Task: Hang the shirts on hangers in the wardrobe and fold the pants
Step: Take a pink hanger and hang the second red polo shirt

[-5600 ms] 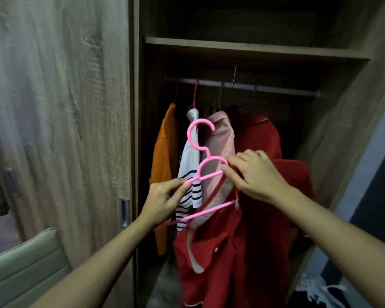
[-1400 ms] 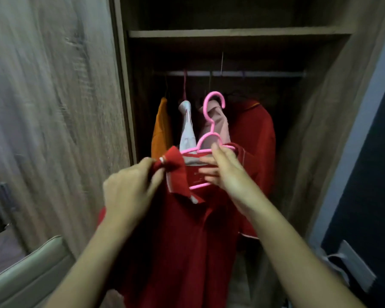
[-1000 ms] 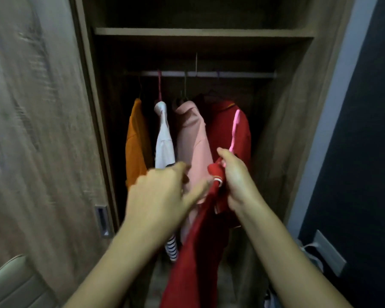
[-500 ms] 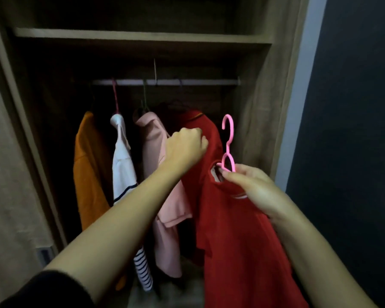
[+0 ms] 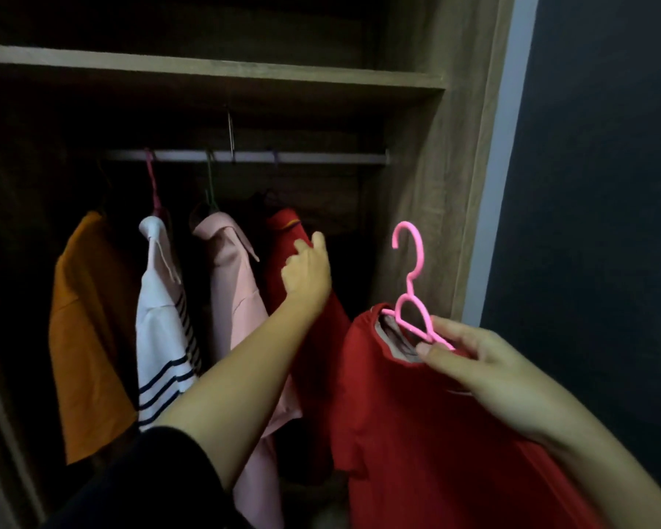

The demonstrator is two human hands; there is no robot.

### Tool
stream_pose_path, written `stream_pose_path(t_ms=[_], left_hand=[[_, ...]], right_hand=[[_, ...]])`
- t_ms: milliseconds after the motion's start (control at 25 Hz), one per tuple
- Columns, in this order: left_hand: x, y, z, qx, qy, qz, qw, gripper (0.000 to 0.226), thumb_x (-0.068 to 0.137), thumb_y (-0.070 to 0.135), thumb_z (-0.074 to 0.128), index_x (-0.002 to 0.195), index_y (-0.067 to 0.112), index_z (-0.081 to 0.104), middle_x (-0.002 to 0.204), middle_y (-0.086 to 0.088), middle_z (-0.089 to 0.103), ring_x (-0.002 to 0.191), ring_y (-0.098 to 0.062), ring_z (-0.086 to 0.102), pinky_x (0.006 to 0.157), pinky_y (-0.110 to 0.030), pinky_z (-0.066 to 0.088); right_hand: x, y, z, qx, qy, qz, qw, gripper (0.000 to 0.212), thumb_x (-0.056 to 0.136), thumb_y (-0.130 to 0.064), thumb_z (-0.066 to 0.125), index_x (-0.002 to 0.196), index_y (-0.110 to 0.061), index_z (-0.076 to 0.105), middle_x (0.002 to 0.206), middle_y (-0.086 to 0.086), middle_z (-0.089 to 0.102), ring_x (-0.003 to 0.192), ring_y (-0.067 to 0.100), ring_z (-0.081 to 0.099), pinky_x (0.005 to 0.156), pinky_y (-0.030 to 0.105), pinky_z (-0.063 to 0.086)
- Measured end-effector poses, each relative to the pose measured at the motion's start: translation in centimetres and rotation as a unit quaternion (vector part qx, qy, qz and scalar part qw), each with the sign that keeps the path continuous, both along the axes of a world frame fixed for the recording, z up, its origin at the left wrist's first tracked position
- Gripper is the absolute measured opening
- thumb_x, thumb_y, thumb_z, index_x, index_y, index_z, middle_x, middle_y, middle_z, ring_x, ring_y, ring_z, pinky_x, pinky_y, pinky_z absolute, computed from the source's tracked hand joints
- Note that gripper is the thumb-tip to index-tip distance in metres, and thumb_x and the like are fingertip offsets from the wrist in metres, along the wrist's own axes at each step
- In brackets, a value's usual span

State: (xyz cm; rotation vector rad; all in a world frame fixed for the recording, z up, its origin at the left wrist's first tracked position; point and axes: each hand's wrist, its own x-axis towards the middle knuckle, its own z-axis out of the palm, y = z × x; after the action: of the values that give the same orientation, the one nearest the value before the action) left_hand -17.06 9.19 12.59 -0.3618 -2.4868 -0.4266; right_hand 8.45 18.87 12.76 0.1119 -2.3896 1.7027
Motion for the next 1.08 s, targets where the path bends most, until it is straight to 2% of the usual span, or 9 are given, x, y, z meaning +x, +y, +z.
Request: stream_pose_path(t_ms=[80,160,280,360,440,600,760,960,1080], left_hand=[[-0.3,-0.9,-0.4,0.000,0.000,0.002,1.000,0.034,0.092,0.000,0.038,0.125,0.009,0.037,0.118,-0.019,0.050,0.097,-0.039,0.062,0.069,-0.044,0.050],[-0.4,-1.4,-0.4,0.012,0.003,-0.024,1.000,0.029,0.091,0.000,0.041,0.119,0.007,0.039,0.118,-0.019,0.050,0.098,-0.040,0.062,0.068,-0.044,0.048],[-0.4,-1.7,-0.2,0.012,0.015,-0.055,0.998,0.028,0.090,0.001,0.043,0.118,0.004,0.041,0.121,-0.020,0.050,0.099,-0.043,0.061,0.072,-0.046,0.046],[-0.4,-1.5,-0.2,0.012,0.006,-0.061,0.998,0.037,0.090,0.002,0.044,0.126,0.003,0.039,0.126,-0.021,0.049,0.103,-0.043,0.059,0.078,-0.047,0.046],[-0.4,-1.0,0.0,0.005,-0.005,-0.065,0.998,0.050,0.090,0.006,0.046,0.138,0.003,0.031,0.133,-0.021,0.045,0.108,-0.042,0.058,0.084,-0.046,0.046],[-0.4,-0.3,0.0,0.057,0.016,-0.083,0.995,0.058,0.088,0.014,0.047,0.143,0.004,0.030,0.135,-0.021,0.046,0.112,-0.040,0.056,0.088,-0.046,0.045],[-0.5,-0.8,0.2,0.104,0.076,-0.095,0.987,0.064,0.079,0.023,0.037,0.140,0.005,0.040,0.130,-0.020,0.055,0.105,-0.040,0.060,0.084,-0.045,0.050],[-0.8,-1.8,0.1,0.101,0.080,-0.136,0.982,0.064,0.077,0.024,0.041,0.139,0.007,0.044,0.133,-0.018,0.055,0.110,-0.036,0.060,0.090,-0.042,0.048],[-1.2,-2.0,-0.5,0.087,0.075,-0.132,0.985,0.064,0.078,0.025,0.041,0.140,0.007,0.043,0.135,-0.018,0.053,0.114,-0.036,0.058,0.094,-0.040,0.047]], right_hand=[[-2.1,-0.4,-0.3,-0.012,0.019,0.000,1.000,0.024,0.088,-0.009,0.061,0.109,-0.021,0.066,0.074,-0.002,0.070,0.065,0.000,0.059,0.061,0.010,0.044],[-5.0,-0.6,-0.4,0.020,0.020,-0.017,0.999,0.029,0.078,-0.017,0.069,0.107,-0.016,0.066,0.072,0.013,0.062,0.068,0.013,0.052,0.067,0.024,0.041],[-11.4,0.0,0.5,0.102,0.020,-0.098,0.990,0.032,0.070,-0.028,0.062,0.098,-0.014,0.066,0.072,0.004,0.058,0.067,0.017,0.047,0.063,0.031,0.039],[-15.9,0.6,1.9,0.193,0.027,-0.163,0.967,0.027,0.075,-0.033,0.057,0.092,-0.014,0.065,0.082,0.006,0.068,0.072,0.018,0.053,0.068,0.033,0.046],[-19.7,0.8,3.9,0.281,0.034,-0.196,0.939,0.023,0.079,-0.034,0.055,0.087,-0.013,0.060,0.096,0.013,0.069,0.087,0.025,0.063,0.076,0.035,0.049],[-23.8,0.2,9.3,0.402,0.016,-0.211,0.891,0.034,0.082,-0.029,0.058,0.112,-0.014,0.058,0.117,0.014,0.062,0.111,0.032,0.059,0.086,0.035,0.048],[-27.8,0.7,12.1,0.442,0.007,-0.243,0.864,0.042,0.087,-0.014,0.055,0.129,-0.010,0.048,0.128,0.014,0.054,0.118,0.031,0.054,0.091,0.036,0.046],[-32.2,1.2,10.8,0.474,-0.045,-0.185,0.860,0.037,0.088,-0.014,0.053,0.124,-0.007,0.053,0.130,0.017,0.054,0.119,0.031,0.053,0.098,0.038,0.047],[-33.2,1.7,9.6,0.474,-0.066,-0.170,0.861,0.039,0.090,-0.012,0.051,0.129,-0.005,0.048,0.133,0.017,0.050,0.121,0.030,0.051,0.098,0.034,0.045]])
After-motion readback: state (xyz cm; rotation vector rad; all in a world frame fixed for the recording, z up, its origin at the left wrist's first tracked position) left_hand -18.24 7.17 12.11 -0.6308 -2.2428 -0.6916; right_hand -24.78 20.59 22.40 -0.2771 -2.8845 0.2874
